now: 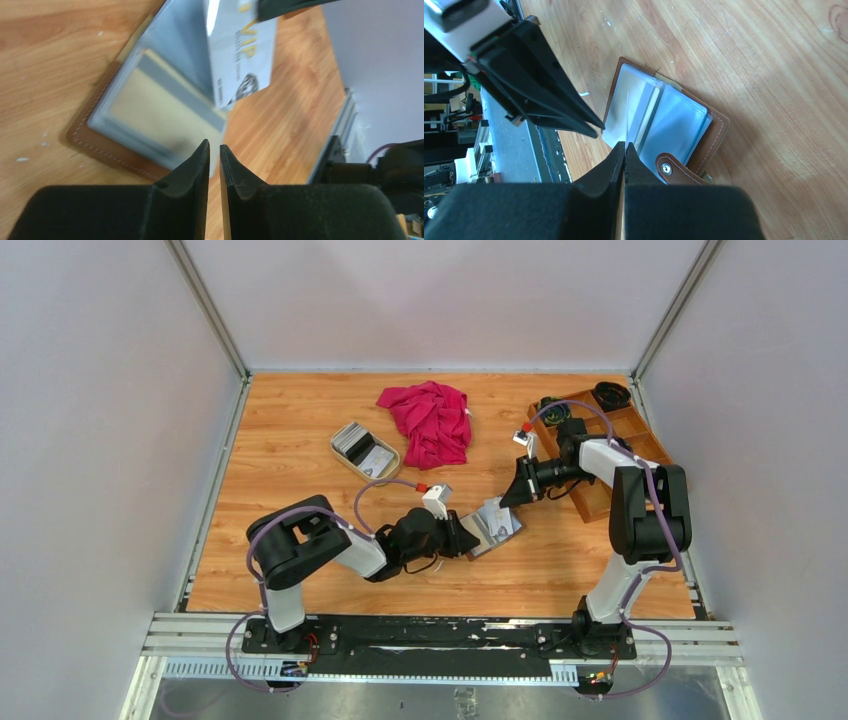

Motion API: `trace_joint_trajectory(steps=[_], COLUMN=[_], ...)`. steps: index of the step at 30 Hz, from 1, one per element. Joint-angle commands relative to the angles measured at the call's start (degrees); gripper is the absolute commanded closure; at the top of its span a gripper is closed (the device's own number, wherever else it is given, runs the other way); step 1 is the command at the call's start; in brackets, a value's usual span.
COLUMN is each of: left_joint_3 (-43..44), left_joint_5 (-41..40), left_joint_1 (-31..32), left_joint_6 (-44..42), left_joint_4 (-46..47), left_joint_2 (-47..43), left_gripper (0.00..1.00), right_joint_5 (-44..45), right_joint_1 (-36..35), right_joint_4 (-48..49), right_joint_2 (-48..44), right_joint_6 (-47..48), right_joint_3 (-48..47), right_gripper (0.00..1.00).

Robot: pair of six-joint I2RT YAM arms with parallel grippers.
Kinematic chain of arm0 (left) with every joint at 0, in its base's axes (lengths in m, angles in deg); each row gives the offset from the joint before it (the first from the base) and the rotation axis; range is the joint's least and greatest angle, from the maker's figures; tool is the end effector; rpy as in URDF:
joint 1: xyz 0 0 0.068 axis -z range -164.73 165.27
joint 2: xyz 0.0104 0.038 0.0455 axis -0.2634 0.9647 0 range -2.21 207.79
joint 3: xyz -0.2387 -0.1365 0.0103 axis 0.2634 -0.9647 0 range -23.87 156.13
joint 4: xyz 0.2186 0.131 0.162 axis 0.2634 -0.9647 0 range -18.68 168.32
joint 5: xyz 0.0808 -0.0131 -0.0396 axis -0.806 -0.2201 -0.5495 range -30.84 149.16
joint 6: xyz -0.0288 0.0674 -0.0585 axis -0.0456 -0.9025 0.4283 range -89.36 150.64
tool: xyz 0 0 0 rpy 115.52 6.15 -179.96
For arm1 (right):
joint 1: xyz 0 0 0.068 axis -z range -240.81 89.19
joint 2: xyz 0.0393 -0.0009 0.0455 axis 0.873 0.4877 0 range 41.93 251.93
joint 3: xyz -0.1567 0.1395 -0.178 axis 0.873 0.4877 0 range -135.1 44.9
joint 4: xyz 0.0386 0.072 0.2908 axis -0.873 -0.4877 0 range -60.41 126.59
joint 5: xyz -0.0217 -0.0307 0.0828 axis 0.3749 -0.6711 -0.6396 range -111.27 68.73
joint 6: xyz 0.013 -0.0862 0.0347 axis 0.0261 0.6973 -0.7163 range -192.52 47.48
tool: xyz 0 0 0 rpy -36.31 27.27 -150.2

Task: Put the credit cards into the card holder
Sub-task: Pick up the credit card from the storage box, then insert the credit card into the card holder.

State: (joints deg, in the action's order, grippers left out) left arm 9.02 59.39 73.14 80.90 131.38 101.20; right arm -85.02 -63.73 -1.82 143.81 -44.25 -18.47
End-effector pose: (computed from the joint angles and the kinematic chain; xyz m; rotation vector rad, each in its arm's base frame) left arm 0.2048 -0.3268 0.0736 0.1420 2.0878 -1.2457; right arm 0.3583 0.0943 0.1333 -0.7920 2.2152 1.3645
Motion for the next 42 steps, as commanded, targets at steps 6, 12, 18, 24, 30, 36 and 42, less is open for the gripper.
trace_joint_trajectory(steps=[6, 12, 18, 24, 30, 36, 42], left_joint_3=[-0.4, -0.5, -0.7, -0.8, -1.4, -1.5, -1.3], left_joint_5=[-3.3, -2.7, -2.5, -2.6, -2.5, -2.2, -1.6], left_joint_1=[-0.2, -0.2, -0.2, -0.4, -0.9, -1.1, -1.3], left_joint_6=[-1.7, -1.1, -1.0, -0.9, -0.8, -0.8, -0.8], left_joint_4=[-3.2, -3.2, -3.2, -3.2, -3.2, -3.2, -3.2], left_joint_2=[3.6, 4.9, 5.3, 5.4, 5.4, 5.5, 5.8], left_gripper=[0.86, 0.87, 0.88, 0.88, 0.89, 0.89, 0.89], right_joint_5=[3.0, 3.4, 4.2, 7.5, 10.5, 12.6, 13.2], right_joint_1=[0.7, 0.7, 0.7, -0.2, -2.3, -4.5, -5.8], right_joint_4=[0.4, 0.4, 0.4, -0.5, -1.3, -1.2, -1.2], right_joint_2=[2.4, 3.5, 4.4, 4.5, 4.7, 5.5, 5.9], right_joint_6=[-1.1, -1.2, -1.5, -0.1, 0.6, 0.5, 0.4], right_joint_3=[-0.4, -0.3, 0.0, 0.0, -0.8, -1.5, -2.5], right_gripper=[1.0, 1.0, 1.0, 1.0, 1.0, 1.0, 1.0])
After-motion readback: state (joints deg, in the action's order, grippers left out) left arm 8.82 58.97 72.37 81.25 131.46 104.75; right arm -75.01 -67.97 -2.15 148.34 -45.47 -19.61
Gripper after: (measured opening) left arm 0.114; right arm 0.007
